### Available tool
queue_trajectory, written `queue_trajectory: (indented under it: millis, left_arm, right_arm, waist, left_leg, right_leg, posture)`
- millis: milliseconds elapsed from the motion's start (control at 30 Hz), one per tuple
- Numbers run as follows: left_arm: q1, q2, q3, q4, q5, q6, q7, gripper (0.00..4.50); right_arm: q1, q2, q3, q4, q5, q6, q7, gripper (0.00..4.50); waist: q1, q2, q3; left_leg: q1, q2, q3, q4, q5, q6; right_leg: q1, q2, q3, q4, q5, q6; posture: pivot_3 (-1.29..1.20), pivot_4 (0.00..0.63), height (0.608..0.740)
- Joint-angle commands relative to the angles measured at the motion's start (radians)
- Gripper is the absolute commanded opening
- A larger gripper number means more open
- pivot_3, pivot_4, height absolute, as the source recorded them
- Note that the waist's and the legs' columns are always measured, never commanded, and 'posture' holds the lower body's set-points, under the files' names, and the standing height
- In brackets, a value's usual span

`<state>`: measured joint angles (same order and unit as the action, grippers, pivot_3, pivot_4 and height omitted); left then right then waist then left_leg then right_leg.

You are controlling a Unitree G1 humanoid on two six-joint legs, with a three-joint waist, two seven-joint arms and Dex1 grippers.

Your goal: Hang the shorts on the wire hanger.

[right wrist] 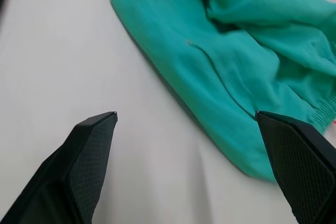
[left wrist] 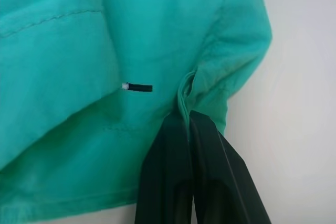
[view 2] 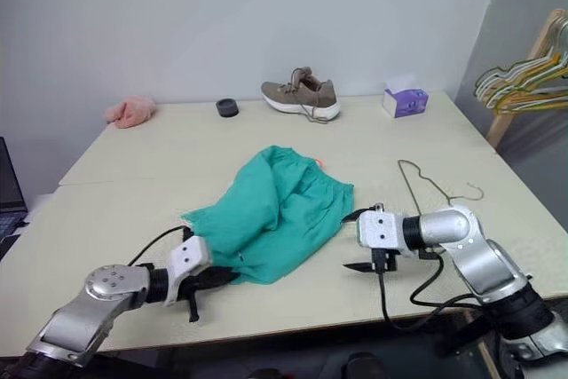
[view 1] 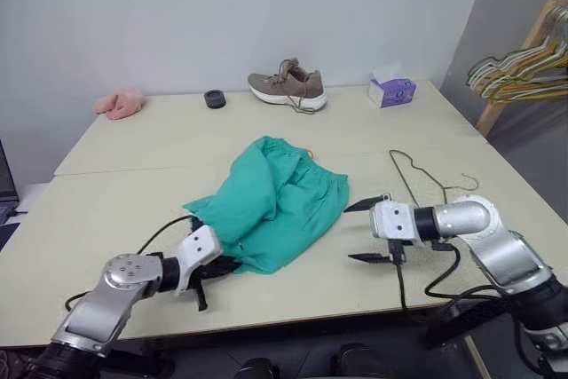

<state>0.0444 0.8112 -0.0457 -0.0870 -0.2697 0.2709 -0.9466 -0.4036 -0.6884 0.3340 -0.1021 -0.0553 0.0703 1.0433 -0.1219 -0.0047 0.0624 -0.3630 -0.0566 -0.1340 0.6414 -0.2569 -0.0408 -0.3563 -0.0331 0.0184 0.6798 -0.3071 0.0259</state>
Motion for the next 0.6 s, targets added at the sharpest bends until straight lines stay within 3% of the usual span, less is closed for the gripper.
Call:
queue_trajectory:
  millis: [33, 233, 533, 600]
  left_arm:
    - [0.008, -0.009, 0.130, -0.070, -0.092, 0.037, 0.016, 0.04]
    - [0.018, -0.012, 0.277, -0.117, -0.207, 0.130, 0.026, 0.04]
    - [-0.016, 0.003, 0.375, -0.174, -0.275, 0.241, 0.059, 0.04]
    - [-0.007, 0.006, 0.388, -0.186, -0.276, 0.252, 0.063, 0.00]
  right_arm:
    - [-0.075, 0.049, 0.023, 0.137, -0.120, -0.110, -0.127, 4.50]
    - [-0.234, 0.182, 0.105, 0.477, -0.288, -0.318, -0.324, 4.50]
    - [-0.473, 0.364, 0.188, 1.025, -0.458, -0.520, -0.612, 4.50]
    - [-0.509, 0.393, 0.189, 1.102, -0.473, -0.531, -0.665, 4.12]
  waist:
    - [-0.002, 0.000, 0.000]
    - [-0.018, 0.000, 0.000]
    - [-0.030, -0.001, 0.000]
    - [-0.033, -0.001, -0.001]
  left_leg:
    - [-0.001, 0.000, 0.000, 0.000, 0.000, 0.000]
    - [-0.001, -0.001, 0.000, -0.001, 0.000, 0.000]
    - [0.000, -0.001, -0.001, -0.001, 0.000, 0.000]
    - [0.000, -0.001, -0.001, -0.001, 0.000, 0.000]
  right_leg:
    - [-0.001, 0.000, 0.000, 0.000, 0.000, 0.000]
    - [0.000, 0.000, 0.000, 0.000, 0.000, 0.000]
    - [0.000, 0.001, 0.001, 0.001, 0.003, -0.006]
    - [0.000, 0.001, 0.001, 0.001, 0.003, -0.006]
  posture:
    - [-0.19, 0.000, 0.740]
    - [-0.17, 0.000, 0.740]
    - [-0.13, 0.000, 0.740]
    - [-0.13, 0.000, 0.740]
